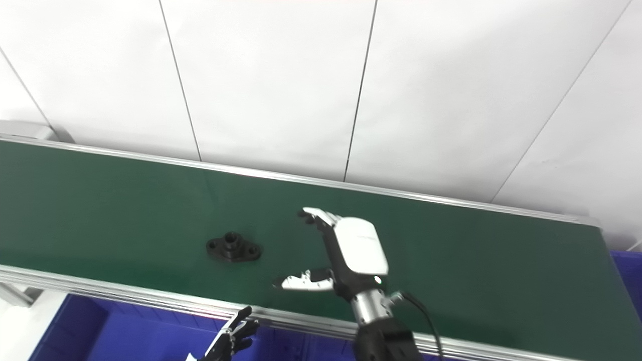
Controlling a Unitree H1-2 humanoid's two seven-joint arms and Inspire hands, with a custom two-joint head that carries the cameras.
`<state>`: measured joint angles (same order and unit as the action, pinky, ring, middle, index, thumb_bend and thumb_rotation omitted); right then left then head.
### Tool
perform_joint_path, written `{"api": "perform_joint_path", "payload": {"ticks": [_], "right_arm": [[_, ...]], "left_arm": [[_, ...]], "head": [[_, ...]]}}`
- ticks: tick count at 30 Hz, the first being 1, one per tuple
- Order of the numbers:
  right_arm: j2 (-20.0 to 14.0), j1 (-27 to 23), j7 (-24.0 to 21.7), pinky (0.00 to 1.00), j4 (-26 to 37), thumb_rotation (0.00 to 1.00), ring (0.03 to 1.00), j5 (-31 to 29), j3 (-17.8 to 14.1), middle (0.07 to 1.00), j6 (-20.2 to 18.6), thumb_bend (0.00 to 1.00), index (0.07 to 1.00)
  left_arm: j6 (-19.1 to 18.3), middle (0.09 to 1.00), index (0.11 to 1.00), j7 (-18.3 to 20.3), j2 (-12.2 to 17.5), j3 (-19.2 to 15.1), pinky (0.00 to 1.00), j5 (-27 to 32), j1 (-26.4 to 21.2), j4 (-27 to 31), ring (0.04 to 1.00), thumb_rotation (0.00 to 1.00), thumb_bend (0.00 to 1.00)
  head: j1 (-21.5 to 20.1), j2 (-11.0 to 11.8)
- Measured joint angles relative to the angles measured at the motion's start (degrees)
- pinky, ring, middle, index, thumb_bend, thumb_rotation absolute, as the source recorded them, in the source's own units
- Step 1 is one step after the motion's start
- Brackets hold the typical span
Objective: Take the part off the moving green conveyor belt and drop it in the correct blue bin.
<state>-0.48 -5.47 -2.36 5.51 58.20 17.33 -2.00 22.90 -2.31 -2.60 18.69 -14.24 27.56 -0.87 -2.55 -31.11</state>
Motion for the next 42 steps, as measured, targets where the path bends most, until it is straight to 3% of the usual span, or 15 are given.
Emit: {"api": "perform_joint_path", "payload": {"ticks": [11, 18, 20, 21, 22, 24, 26, 30, 42], "right_arm": [[0.4, -7.6, 1.6, 0.60, -11.4, 0.39, 0.679, 4.3, 5.9, 0.724, -2.5, 0.88, 0.771], [0.7, -10.3, 1.9, 0.52, -16.5, 0.34, 0.615, 5.9, 8.9, 0.695, -5.4, 0.92, 0.742], [0.7, -11.2, 1.9, 0.45, -18.2, 0.33, 0.551, 6.0, 9.9, 0.674, -6.1, 0.91, 0.733], [0.7, -11.5, 1.9, 0.39, -18.8, 0.30, 0.466, 6.1, 10.3, 0.598, -6.2, 0.89, 0.718], [0.7, -11.8, 1.9, 0.37, -19.6, 0.30, 0.444, 6.2, 10.7, 0.578, -6.3, 0.89, 0.714], [0.6, -12.2, 1.7, 0.22, -21.1, 0.25, 0.284, 6.2, 11.5, 0.393, -6.9, 0.78, 0.639], [0.5, -12.7, 2.0, 0.15, -22.0, 0.18, 0.208, 6.1, 12.1, 0.305, -7.3, 0.58, 0.524], [-0.3, -14.4, 3.1, 0.13, -23.6, 0.15, 0.186, 6.1, 13.8, 0.276, -7.4, 0.52, 0.481], [-3.2, -14.5, 2.6, 0.15, -22.9, 0.15, 0.206, 3.7, 14.3, 0.289, -8.4, 0.51, 0.474]], "left_arm": [[0.0, 0.828, 0.918, 0.0, 0.0, 0.1, 0.77, 0.1, 0.0, 0.0, 0.828, 0.88, 0.72], [0.0, 0.817, 0.910, 0.0, 0.0, 0.2, 0.73, -0.3, 0.1, 0.0, 0.801, 0.87, 0.71], [0.0, 0.814, 0.907, -0.1, 0.0, 0.2, 0.72, -0.3, 0.1, 0.0, 0.798, 0.87, 0.71], [0.0, 0.812, 0.905, -0.1, 0.0, 0.2, 0.72, -0.3, 0.2, 0.0, 0.797, 0.86, 0.70], [0.0, 0.811, 0.905, -0.1, 0.0, 0.2, 0.72, -0.4, 0.2, 0.0, 0.797, 0.86, 0.70], [0.0, 0.812, 0.905, -0.2, 0.0, 0.2, 0.72, -0.5, 0.2, 0.0, 0.799, 0.85, 0.69], [0.0, 0.810, 0.901, -0.2, 0.0, 0.2, 0.72, -0.5, 0.2, 0.0, 0.798, 0.85, 0.70], [0.0, 0.806, 0.901, -0.3, 0.0, 0.3, 0.72, -0.5, 0.3, 0.1, 0.799, 0.85, 0.71], [-0.2, 0.801, 0.918, -0.1, 0.0, 0.3, 0.73, -0.5, 0.8, 1.7, 0.808, 0.84, 0.68]], "head": [[1.1, -0.3], [1.9, -0.6], [2.1, -0.8], [2.1, -0.8], [2.3, -1.0], [2.5, -1.3], [2.6, -1.5], [2.6, -1.7], [1.5, -2.5]]}}
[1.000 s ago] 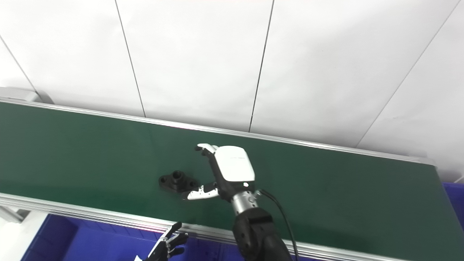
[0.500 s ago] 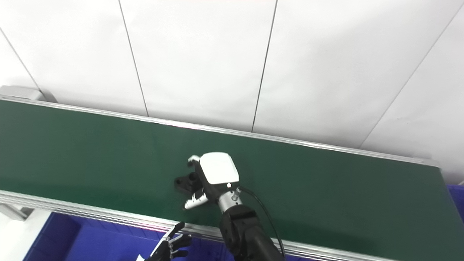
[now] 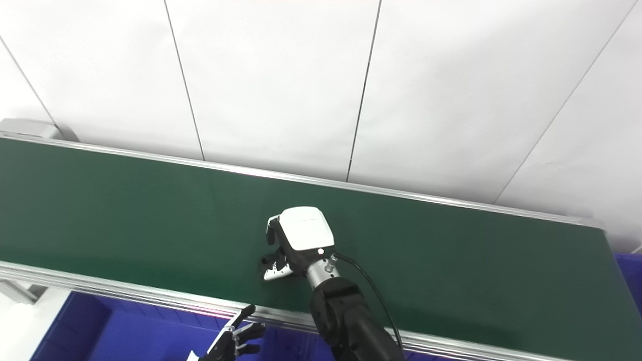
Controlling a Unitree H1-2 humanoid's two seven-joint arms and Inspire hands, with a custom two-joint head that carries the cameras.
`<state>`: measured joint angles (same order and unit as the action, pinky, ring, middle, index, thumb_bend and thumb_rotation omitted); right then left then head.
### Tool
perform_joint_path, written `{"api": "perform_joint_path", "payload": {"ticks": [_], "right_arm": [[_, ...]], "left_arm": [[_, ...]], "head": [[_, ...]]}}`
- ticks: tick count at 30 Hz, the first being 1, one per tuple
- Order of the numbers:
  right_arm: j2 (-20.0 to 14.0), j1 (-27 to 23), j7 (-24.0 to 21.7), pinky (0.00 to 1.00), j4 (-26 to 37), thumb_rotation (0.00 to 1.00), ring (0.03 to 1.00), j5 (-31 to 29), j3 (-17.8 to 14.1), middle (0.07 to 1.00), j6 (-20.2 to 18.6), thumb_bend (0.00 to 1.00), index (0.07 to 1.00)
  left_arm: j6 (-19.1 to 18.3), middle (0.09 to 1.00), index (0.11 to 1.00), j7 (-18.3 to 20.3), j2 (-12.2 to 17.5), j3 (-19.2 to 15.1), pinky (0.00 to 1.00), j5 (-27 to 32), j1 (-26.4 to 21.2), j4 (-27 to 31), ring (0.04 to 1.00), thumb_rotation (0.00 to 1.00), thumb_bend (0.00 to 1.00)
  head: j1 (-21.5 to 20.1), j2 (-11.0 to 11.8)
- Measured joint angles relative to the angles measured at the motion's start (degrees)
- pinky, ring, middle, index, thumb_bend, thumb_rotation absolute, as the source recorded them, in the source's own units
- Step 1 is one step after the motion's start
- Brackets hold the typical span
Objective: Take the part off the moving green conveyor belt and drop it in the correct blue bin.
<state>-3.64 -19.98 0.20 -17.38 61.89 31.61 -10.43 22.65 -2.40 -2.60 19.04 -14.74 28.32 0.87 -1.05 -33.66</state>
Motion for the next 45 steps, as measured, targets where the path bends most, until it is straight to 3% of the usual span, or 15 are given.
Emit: {"api": "perform_joint_path", "payload": {"ticks": [21, 25, 28, 30, 35, 39, 45], "right_arm": [[-3.2, 0.9, -5.4, 0.15, 6.6, 0.15, 0.205, -0.3, 1.0, 0.301, -1.4, 0.51, 0.490], [-2.1, 1.7, -7.8, 0.15, 11.2, 0.15, 0.206, -0.5, 2.1, 0.307, -1.5, 0.50, 0.491], [-1.4, 1.0, -8.5, 0.19, 17.6, 0.14, 0.255, -0.6, 2.1, 0.353, -1.4, 0.50, 0.490], [-1.0, -0.8, -8.5, 0.18, 22.2, 0.14, 0.239, -1.3, 1.4, 0.333, -1.1, 0.50, 0.490], [-1.5, -0.6, -9.9, 0.16, 30.3, 0.14, 0.223, -2.3, 0.3, 0.327, -1.0, 0.51, 0.488], [-3.7, 4.1, -10.7, 0.16, 36.2, 0.14, 0.229, -2.3, -1.2, 0.334, -1.0, 0.51, 0.488], [-8.4, 19.8, -10.5, 0.17, 39.2, 0.14, 0.237, -2.3, -2.8, 0.347, -0.8, 0.50, 0.487]], "left_arm": [[-0.6, 0.795, 0.933, 1.2, 0.0, 0.0, 0.71, 0.7, 0.0, 0.0, 0.788, 0.85, 0.64], [-0.7, 0.796, 0.936, 1.3, 0.0, 0.0, 0.71, 0.7, 0.0, 0.0, 0.785, 0.84, 0.63], [-0.7, 0.798, 0.941, 1.4, 0.0, 0.0, 0.72, 0.9, 0.0, 0.0, 0.788, 0.85, 0.64], [-0.7, 0.798, 0.941, 1.4, 0.1, 0.0, 0.72, 1.1, -0.1, 0.0, 0.787, 0.85, 0.63], [-0.7, 0.797, 0.952, 1.5, 0.1, 0.0, 0.71, 1.4, -0.3, 0.0, 0.793, 0.87, 0.64], [-0.7, 0.808, 0.973, 2.2, 0.2, 0.0, 0.74, 3.3, -0.4, 0.1, 0.816, 0.87, 0.63], [-1.1, 0.819, 0.990, 3.6, 0.4, 0.0, 0.76, 5.8, -0.7, 2.1, 0.816, 0.89, 0.62]], "head": [[-1.0, 0.0], [-1.1, -0.2], [-1.4, -0.2], [-1.5, -0.2], [-4.9, -0.7], [-7.6, -1.1], [-12.3, -2.1]]}}
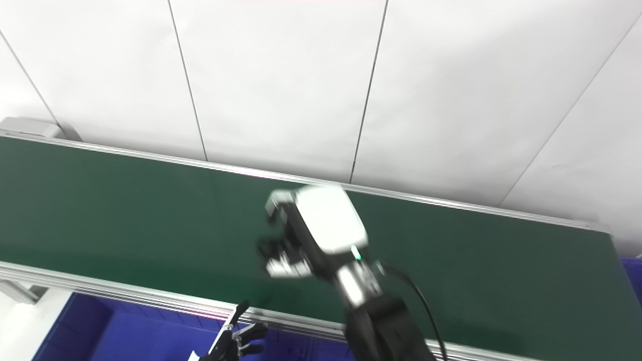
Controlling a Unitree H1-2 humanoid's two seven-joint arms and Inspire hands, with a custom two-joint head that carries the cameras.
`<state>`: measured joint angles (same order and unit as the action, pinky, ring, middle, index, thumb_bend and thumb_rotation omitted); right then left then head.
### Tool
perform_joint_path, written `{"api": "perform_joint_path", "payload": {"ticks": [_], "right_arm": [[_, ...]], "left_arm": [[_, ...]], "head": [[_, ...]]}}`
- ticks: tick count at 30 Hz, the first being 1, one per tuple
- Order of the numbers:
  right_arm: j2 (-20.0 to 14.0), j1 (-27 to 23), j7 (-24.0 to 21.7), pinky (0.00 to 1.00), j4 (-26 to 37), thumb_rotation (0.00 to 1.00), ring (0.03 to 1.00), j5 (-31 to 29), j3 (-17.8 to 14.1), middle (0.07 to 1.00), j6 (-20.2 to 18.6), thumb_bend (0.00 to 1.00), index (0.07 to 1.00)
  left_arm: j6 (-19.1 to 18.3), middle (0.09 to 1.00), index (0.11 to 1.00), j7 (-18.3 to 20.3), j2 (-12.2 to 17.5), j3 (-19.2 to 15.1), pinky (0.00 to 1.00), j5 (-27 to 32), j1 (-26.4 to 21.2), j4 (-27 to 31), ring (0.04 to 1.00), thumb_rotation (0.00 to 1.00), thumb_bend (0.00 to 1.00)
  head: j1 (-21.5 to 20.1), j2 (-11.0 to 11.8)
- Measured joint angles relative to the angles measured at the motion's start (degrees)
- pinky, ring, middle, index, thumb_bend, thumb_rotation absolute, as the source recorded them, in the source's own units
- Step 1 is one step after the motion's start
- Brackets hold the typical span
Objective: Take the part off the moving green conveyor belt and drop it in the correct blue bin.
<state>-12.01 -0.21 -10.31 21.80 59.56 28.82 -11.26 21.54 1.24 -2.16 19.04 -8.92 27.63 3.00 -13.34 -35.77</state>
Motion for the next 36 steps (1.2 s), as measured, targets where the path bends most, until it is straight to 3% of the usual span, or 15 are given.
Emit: {"api": "perform_joint_path", "payload": {"ticks": [4, 5, 6, 10, 13, 17, 21, 25, 28, 29, 30, 36], "right_arm": [[-0.8, 10.0, 2.2, 0.14, 3.4, 0.14, 0.200, 1.4, -1.5, 0.311, 0.0, 0.51, 0.486], [-0.7, 12.2, 2.9, 0.14, 4.5, 0.14, 0.201, 1.7, -1.7, 0.312, 0.0, 0.51, 0.486], [-0.7, 14.0, 3.4, 0.14, 5.7, 0.14, 0.203, 2.1, -1.9, 0.312, 0.0, 0.51, 0.487], [0.3, 20.3, 3.0, 0.16, 10.7, 0.14, 0.214, 5.7, -2.2, 0.321, 0.0, 0.51, 0.488], [2.8, 22.6, -0.2, 0.14, 15.0, 0.14, 0.196, 9.0, -2.3, 0.300, 0.0, 0.51, 0.489], [6.5, 23.3, -5.7, 0.14, 18.7, 0.14, 0.207, 13.8, -2.4, 0.314, 0.0, 0.51, 0.488], [7.5, 24.2, -9.5, 0.15, 18.8, 0.14, 0.222, 16.1, -3.7, 0.329, 0.0, 0.51, 0.489], [7.4, 25.5, -9.4, 0.17, 17.7, 0.15, 0.247, 16.9, -5.2, 0.354, 0.2, 0.51, 0.489], [7.4, 25.7, -9.3, 0.29, 16.0, 0.17, 0.378, 18.7, -5.6, 0.459, 0.4, 0.51, 0.490], [7.5, 25.8, -9.3, 0.36, 15.8, 0.34, 0.437, 19.3, -5.7, 0.505, 0.5, 0.67, 0.542], [7.6, 26.0, -9.2, 0.38, 15.8, 0.40, 0.459, 20.0, -5.7, 0.527, 0.7, 0.73, 0.564], [7.8, 27.4, -9.2, 0.60, 15.8, 0.57, 0.607, 22.3, -7.0, 0.659, 1.1, 0.93, 0.655]], "left_arm": [[-1.0, 0.854, 1.000, 1.0, 1.2, -0.8, 0.80, 1.8, -0.6, 2.6, 0.839, 0.93, 0.58], [-1.9, 0.856, 1.000, 1.5, 1.6, -1.2, 0.80, 2.5, -0.7, 3.0, 0.842, 0.93, 0.58], [-2.6, 0.861, 1.000, 2.0, 2.4, -1.6, 0.82, 3.2, -0.7, 3.5, 0.850, 0.95, 0.58], [-6.3, 0.882, 1.000, 3.9, 6.1, -3.8, 0.86, 6.4, -0.9, 6.0, 0.877, 1.00, 0.64], [-9.3, 0.890, 1.000, 5.0, 8.2, -5.5, 0.88, 8.6, -1.6, 8.5, 0.887, 1.00, 0.70], [-14.9, 0.900, 1.000, 7.1, 9.8, -7.7, 0.91, 13.8, -2.8, 11.2, 0.893, 0.98, 0.76], [-18.0, 0.875, 1.000, 7.9, 11.0, -9.8, 0.88, 16.4, -3.0, 12.6, 0.875, 0.98, 0.74], [-19.3, 0.853, 0.987, 8.1, 11.6, -11.5, 0.85, 17.5, -3.1, 12.6, 0.854, 0.95, 0.73], [-20.7, 0.841, 0.973, 8.5, 11.5, -11.7, 0.82, 17.7, -3.1, 13.3, 0.839, 0.93, 0.74], [-20.9, 0.836, 0.970, 8.7, 11.5, -11.7, 0.81, 17.7, -3.1, 13.9, 0.832, 0.93, 0.74], [-21.0, 0.834, 0.969, 8.8, 11.4, -11.7, 0.81, 17.7, -3.1, 14.4, 0.830, 0.92, 0.74], [-22.1, 0.817, 0.964, 8.8, 10.6, -11.3, 0.78, 17.0, -2.8, 16.3, 0.807, 0.91, 0.72]], "head": [[-7.6, -2.3], [-7.6, -2.3], [-11.4, -3.6], [-16.4, -5.7], [-26.5, -11.1], [-30.9, -13.3], [-31.5, -13.8], [-31.7, -14.4], [-31.5, -14.8], [-30.9, -15.1], [-30.6, -15.1], [-28.5, -15.6]]}}
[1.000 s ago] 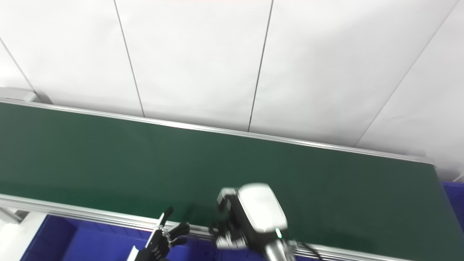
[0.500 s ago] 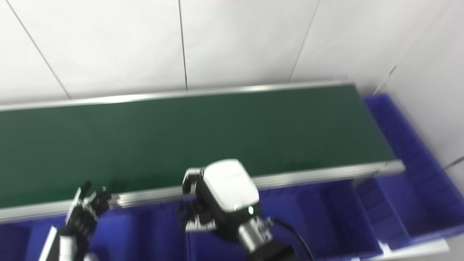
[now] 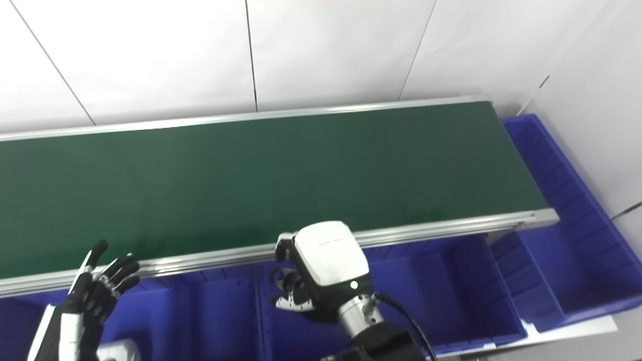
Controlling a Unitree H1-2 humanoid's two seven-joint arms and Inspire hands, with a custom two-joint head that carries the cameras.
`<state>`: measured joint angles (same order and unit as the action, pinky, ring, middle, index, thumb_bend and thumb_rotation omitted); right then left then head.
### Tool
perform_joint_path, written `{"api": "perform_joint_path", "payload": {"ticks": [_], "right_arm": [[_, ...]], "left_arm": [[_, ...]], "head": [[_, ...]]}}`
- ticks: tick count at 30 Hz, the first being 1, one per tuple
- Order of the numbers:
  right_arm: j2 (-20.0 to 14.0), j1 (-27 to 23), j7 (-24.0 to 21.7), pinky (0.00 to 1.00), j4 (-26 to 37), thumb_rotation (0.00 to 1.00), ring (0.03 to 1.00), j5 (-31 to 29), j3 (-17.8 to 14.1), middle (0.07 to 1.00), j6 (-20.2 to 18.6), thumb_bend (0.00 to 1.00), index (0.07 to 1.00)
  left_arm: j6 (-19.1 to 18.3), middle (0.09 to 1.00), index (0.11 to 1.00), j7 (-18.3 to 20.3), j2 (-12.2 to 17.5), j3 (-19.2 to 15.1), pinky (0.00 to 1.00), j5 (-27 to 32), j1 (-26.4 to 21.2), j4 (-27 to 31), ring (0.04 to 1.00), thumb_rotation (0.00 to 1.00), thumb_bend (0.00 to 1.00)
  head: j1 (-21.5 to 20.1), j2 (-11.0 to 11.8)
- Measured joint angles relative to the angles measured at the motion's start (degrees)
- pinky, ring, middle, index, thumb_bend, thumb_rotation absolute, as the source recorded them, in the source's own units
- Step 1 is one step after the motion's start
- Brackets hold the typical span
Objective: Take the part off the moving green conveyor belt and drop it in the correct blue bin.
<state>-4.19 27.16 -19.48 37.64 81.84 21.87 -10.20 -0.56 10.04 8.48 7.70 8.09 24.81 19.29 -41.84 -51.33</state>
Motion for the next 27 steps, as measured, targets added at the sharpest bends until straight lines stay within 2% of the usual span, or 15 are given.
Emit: {"api": "perform_joint_path", "payload": {"ticks": [3, 6, 11, 14, 15, 16, 17, 18, 19, 20, 21, 22, 23, 24, 27], "right_arm": [[0.0, 0.3, -0.2, 0.68, 0.1, 0.60, 0.666, 0.6, -0.4, 0.701, 0.2, 0.99, 0.675], [0.1, 0.2, -0.4, 0.70, 0.3, 0.62, 0.680, 0.9, -0.7, 0.709, 0.5, 1.00, 0.679], [0.4, -0.2, -0.6, 0.69, 0.3, 0.63, 0.689, 0.7, -0.8, 0.716, 0.7, 1.00, 0.680], [0.6, -0.3, -1.2, 0.68, 0.3, 0.62, 0.689, 0.6, -0.8, 0.711, 0.8, 1.00, 0.679], [0.7, -0.3, -1.3, 0.67, 0.3, 0.62, 0.683, 0.3, -0.8, 0.708, 0.8, 1.00, 0.677], [0.8, -0.2, -1.4, 0.61, 0.5, 0.62, 0.647, -0.6, -0.9, 0.687, 0.8, 1.00, 0.666], [1.2, 0.0, -1.3, 0.59, 0.7, 0.62, 0.641, -2.2, -1.1, 0.683, 0.8, 1.00, 0.664], [1.6, 0.3, -0.8, 0.55, 0.9, 0.65, 0.621, -4.4, -1.2, 0.673, 0.8, 0.96, 0.659], [2.2, 0.9, 0.2, 0.53, 1.1, 0.67, 0.610, -7.0, -1.3, 0.667, 0.8, 0.93, 0.656], [2.9, 1.7, 1.1, 0.52, 1.2, 0.82, 0.607, -10.0, -1.4, 0.662, 0.8, 0.86, 0.657], [3.7, 2.7, 2.1, 0.52, 1.3, 0.87, 0.606, -13.3, -1.6, 0.660, 0.8, 0.83, 0.657], [4.8, 4.0, 3.6, 0.51, 1.2, 0.95, 0.607, -17.6, -1.9, 0.660, 0.8, 0.81, 0.658], [5.7, 5.2, 4.4, 0.51, 1.0, 0.97, 0.608, -21.2, -2.3, 0.660, 0.8, 0.81, 0.659], [6.8, 6.4, 5.7, 0.53, 0.7, 0.99, 0.627, -24.9, -2.9, 0.681, 0.8, 0.81, 0.683], [9.5, 9.0, 8.2, 0.64, -2.9, 1.00, 0.706, -37.8, -5.5, 0.755, 0.8, 0.82, 0.767]], "left_arm": [[-0.2, 0.827, 0.967, 0.0, -0.1, 0.3, 0.78, -0.1, 0.0, 0.5, 0.814, 0.92, 0.70], [-0.5, 0.831, 0.968, 0.0, -0.2, 0.6, 0.78, -0.6, 0.0, 1.6, 0.816, 0.92, 0.70], [-1.3, 0.836, 0.981, 0.0, -0.9, 0.7, 0.79, -1.0, 0.0, 1.9, 0.820, 0.92, 0.71], [-1.5, 0.830, 0.979, 0.0, -1.3, 0.8, 0.78, -1.0, 0.0, 1.9, 0.814, 0.91, 0.71], [-1.5, 0.827, 0.978, 0.0, -1.4, 0.8, 0.77, -1.1, 0.0, 1.9, 0.810, 0.92, 0.71], [-1.5, 0.821, 0.976, 0.0, -1.5, 0.9, 0.77, -1.3, 0.0, 1.9, 0.805, 0.92, 0.71], [-1.5, 0.820, 0.976, 0.0, -1.7, 1.0, 0.77, -1.9, 0.1, 1.9, 0.804, 0.92, 0.72], [-1.4, 0.817, 0.974, 0.0, -1.8, 1.3, 0.77, -2.4, 0.1, 1.8, 0.804, 0.91, 0.73], [-1.4, 0.815, 0.973, 0.0, -1.9, 1.5, 0.77, -2.4, 0.2, 1.8, 0.804, 0.91, 0.74], [-1.3, 0.814, 0.973, 0.0, -2.1, 1.8, 0.77, -2.6, 0.3, 1.7, 0.805, 0.91, 0.76], [-1.0, 0.814, 0.973, 0.0, -2.2, 2.2, 0.77, -3.0, 0.4, 1.6, 0.805, 0.91, 0.77], [-0.4, 0.810, 0.969, 0.0, -2.3, 2.7, 0.77, -3.5, 0.6, 1.5, 0.801, 0.92, 0.77], [0.0, 0.809, 0.968, 0.0, -2.4, 3.0, 0.76, -4.0, 0.7, 1.4, 0.799, 0.93, 0.77], [0.2, 0.813, 0.965, 0.0, -2.6, 3.4, 0.77, -4.7, 0.8, 1.4, 0.803, 0.92, 0.75], [0.2, 0.834, 0.956, 0.0, -3.5, 4.0, 0.78, -6.0, 1.0, 0.7, 0.820, 0.92, 0.74]], "head": [[0.1, 0.1], [0.3, 0.2], [0.9, 0.4], [2.7, 0.4], [3.0, 0.4], [5.3, 0.3], [5.3, 0.3], [5.3, 0.3], [8.1, 0.1], [11.2, 0.1], [11.2, 0.1], [14.5, 0.3], [14.5, 0.3], [14.5, 0.3], [20.6, 0.3]]}}
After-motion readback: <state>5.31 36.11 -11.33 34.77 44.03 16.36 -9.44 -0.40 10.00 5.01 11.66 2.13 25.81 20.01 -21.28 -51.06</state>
